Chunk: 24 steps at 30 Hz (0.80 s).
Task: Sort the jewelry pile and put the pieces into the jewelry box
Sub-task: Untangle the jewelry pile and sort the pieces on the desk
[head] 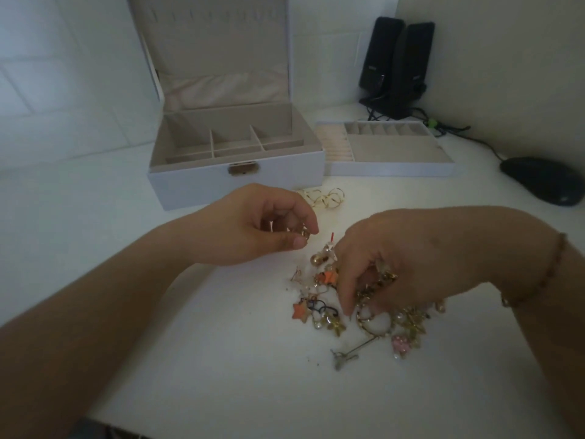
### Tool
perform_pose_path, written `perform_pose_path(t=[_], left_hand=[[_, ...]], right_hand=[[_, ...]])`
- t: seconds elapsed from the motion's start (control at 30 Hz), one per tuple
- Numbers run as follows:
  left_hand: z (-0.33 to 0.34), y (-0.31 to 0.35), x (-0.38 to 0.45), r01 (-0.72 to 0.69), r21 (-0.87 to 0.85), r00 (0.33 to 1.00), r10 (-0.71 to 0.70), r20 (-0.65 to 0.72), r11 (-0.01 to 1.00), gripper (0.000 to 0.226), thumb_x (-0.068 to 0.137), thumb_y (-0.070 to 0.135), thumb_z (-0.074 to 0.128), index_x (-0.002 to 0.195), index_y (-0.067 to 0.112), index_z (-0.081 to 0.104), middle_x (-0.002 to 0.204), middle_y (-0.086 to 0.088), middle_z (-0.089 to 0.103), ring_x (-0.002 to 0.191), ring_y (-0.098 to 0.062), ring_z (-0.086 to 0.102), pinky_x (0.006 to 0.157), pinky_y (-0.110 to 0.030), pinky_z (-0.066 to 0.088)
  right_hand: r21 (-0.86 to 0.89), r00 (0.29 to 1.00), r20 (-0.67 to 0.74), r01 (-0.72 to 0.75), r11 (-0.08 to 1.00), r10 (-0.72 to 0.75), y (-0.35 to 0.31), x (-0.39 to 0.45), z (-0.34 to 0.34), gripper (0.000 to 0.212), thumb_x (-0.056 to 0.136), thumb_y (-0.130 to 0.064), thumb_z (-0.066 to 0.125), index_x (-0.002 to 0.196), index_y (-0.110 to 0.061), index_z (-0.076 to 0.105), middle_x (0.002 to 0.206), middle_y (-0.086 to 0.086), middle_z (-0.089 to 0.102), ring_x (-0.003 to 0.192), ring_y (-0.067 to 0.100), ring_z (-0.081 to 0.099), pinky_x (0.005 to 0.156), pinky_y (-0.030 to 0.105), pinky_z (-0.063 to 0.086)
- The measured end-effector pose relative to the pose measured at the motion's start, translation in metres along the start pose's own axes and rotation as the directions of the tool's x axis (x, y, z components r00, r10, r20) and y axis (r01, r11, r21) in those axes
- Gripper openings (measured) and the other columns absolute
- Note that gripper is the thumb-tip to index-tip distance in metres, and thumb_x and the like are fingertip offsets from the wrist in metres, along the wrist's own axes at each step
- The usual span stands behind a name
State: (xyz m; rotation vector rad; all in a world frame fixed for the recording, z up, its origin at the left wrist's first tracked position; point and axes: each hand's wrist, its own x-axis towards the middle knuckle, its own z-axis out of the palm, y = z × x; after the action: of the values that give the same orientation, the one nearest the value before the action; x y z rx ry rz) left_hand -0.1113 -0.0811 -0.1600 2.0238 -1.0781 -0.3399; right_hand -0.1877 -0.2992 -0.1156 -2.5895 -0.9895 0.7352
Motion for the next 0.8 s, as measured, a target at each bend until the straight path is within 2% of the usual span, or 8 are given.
perform_pose_path(t=[0.1,0.17,0.3,0.43,0.63,0.8], left_hand=[[0.0,0.0,0.0,0.012,0.078,1.0,-0.013,0.01,0.997,0.015,0.082,0.032,0.069,0.097,0.029,0.07,0.075,0.012,0.063,0.064,-0.011,0.055,0.062,-0.018,0.043],[0.001,0.0,0.0,0.013,0.122,1.0,-0.015,0.018,0.992,0.013,0.084,0.029,0.072,0.097,0.03,0.07,0.077,0.016,0.064,0.066,-0.012,0.056,0.062,-0.015,0.043],[0.002,0.0,0.0,-0.006,0.195,0.999,-0.003,0.047,0.981,0.013,0.087,0.022,0.074,0.098,0.029,0.071,0.08,0.012,0.064,0.07,-0.014,0.058,0.063,-0.02,0.045],[0.003,0.0,-0.001,-0.054,0.253,0.996,0.034,0.083,0.966,0.012,0.087,0.019,0.075,0.096,0.025,0.072,0.076,0.018,0.06,0.067,-0.011,0.055,0.061,-0.011,0.039],[0.004,0.001,-0.001,-0.107,0.332,0.992,0.078,0.098,0.937,0.01,0.087,0.021,0.074,0.096,0.026,0.073,0.083,0.016,0.065,0.07,-0.013,0.059,0.062,-0.014,0.043],[0.004,0.002,-0.002,-0.123,0.338,0.991,0.096,0.098,0.933,0.01,0.086,0.028,0.07,0.095,0.028,0.072,0.082,0.015,0.063,0.069,-0.012,0.058,0.061,-0.012,0.04]], right_hand=[[-0.049,1.0,-0.001,-0.019,0.999,0.019,-0.003,0.002,0.002,0.024,0.077,-0.034,0.074,0.097,-0.045,0.068,0.085,-0.008,0.057,0.086,0.012,0.055,0.079,0.036,0.048],[-0.069,1.0,-0.012,-0.03,0.997,0.029,-0.006,0.002,0.002,0.025,0.075,-0.038,0.074,0.098,-0.046,0.067,0.085,-0.011,0.056,0.088,0.008,0.054,0.08,0.033,0.047],[-0.096,1.0,-0.01,-0.021,0.995,0.021,-0.009,0.001,0.003,0.025,0.076,-0.043,0.073,0.1,-0.046,0.067,0.089,-0.015,0.055,0.091,0.005,0.052,0.082,0.03,0.046],[-0.11,1.0,-0.012,-0.013,0.994,0.012,-0.01,0.004,0.003,0.022,0.077,-0.041,0.073,0.098,-0.043,0.068,0.088,-0.017,0.051,0.093,0.004,0.049,0.082,0.027,0.044],[-0.169,0.997,-0.075,-0.015,0.985,0.002,-0.01,0.008,0.006,0.011,0.079,-0.039,0.07,0.09,-0.04,0.069,0.085,-0.018,0.051,0.09,0.003,0.049,0.08,0.029,0.045],[-0.238,0.988,-0.149,0.0,0.971,-0.036,-0.013,0.009,0.008,0.012,0.082,-0.042,0.066,0.093,-0.04,0.069,0.087,-0.02,0.051,0.091,-0.001,0.045,0.08,0.026,0.044]])
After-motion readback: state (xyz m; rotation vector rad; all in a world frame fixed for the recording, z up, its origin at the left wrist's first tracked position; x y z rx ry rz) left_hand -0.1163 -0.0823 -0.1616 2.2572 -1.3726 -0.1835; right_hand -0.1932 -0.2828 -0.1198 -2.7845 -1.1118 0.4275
